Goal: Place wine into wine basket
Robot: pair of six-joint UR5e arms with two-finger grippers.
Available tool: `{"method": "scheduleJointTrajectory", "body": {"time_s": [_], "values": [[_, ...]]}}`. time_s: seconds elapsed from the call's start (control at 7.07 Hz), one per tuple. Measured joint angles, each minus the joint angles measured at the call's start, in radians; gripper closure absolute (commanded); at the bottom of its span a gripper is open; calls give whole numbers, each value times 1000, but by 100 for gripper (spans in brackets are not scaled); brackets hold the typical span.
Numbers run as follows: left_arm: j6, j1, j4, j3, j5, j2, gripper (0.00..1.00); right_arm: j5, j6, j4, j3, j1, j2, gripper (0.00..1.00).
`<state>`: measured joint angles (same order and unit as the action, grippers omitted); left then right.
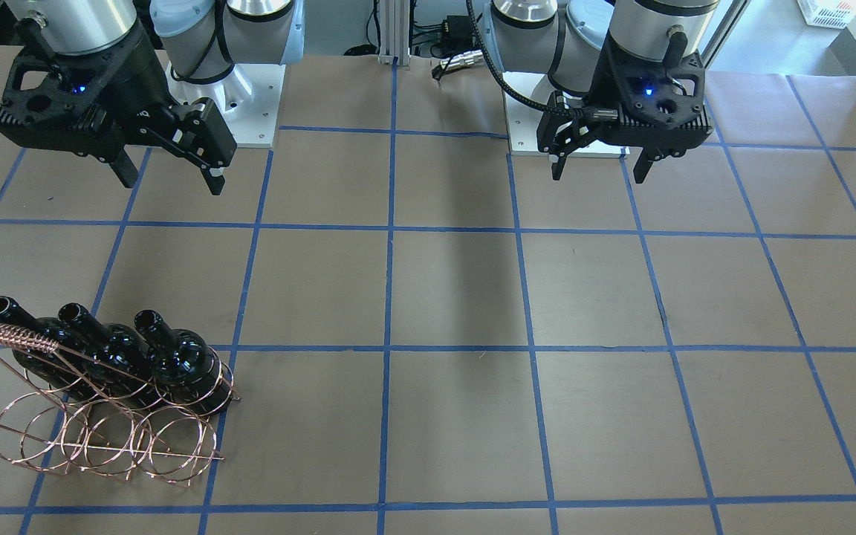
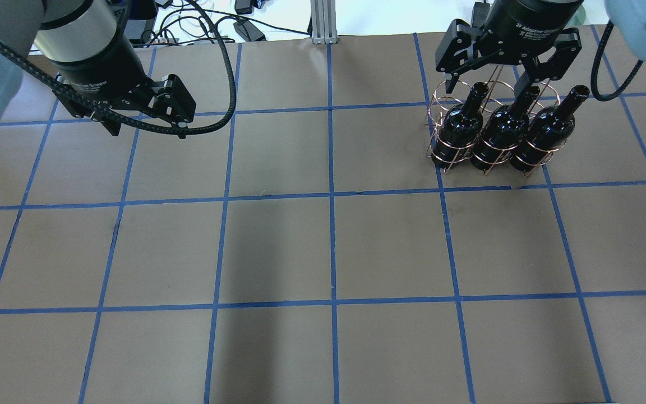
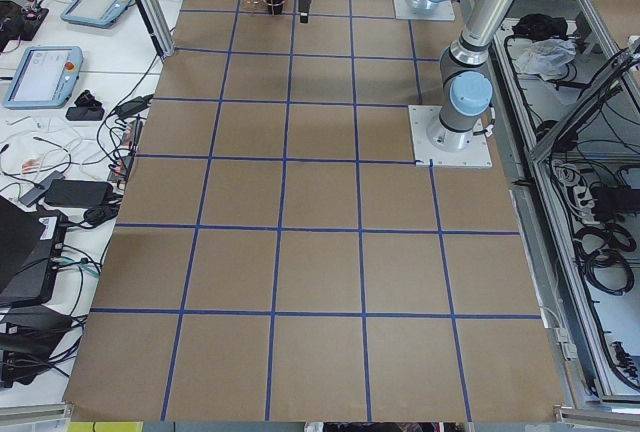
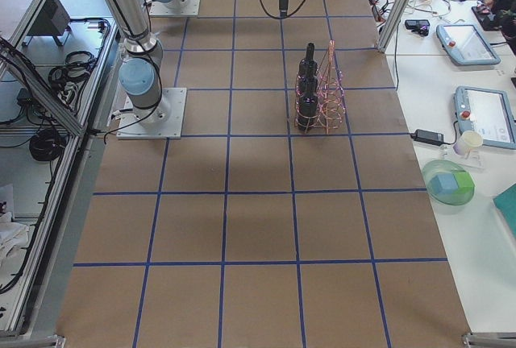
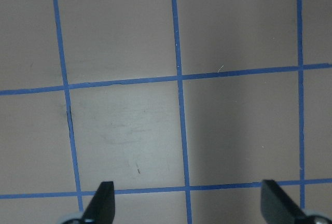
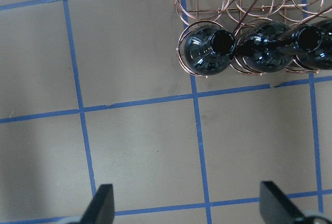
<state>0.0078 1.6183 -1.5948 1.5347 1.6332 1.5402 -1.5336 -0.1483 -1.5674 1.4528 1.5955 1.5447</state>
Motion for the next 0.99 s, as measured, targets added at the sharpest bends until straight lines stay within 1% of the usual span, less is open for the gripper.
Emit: {"method": "scheduleJointTrajectory", "body": {"time_s": [0.42,0.99], "values": [[-71,0,-5,1,3,-1,0,-40,-3,-34,4,3,0,0],[-112,0,-6,4,-36,-5,0,-44,-12,-36,12,3,3,0]]}}
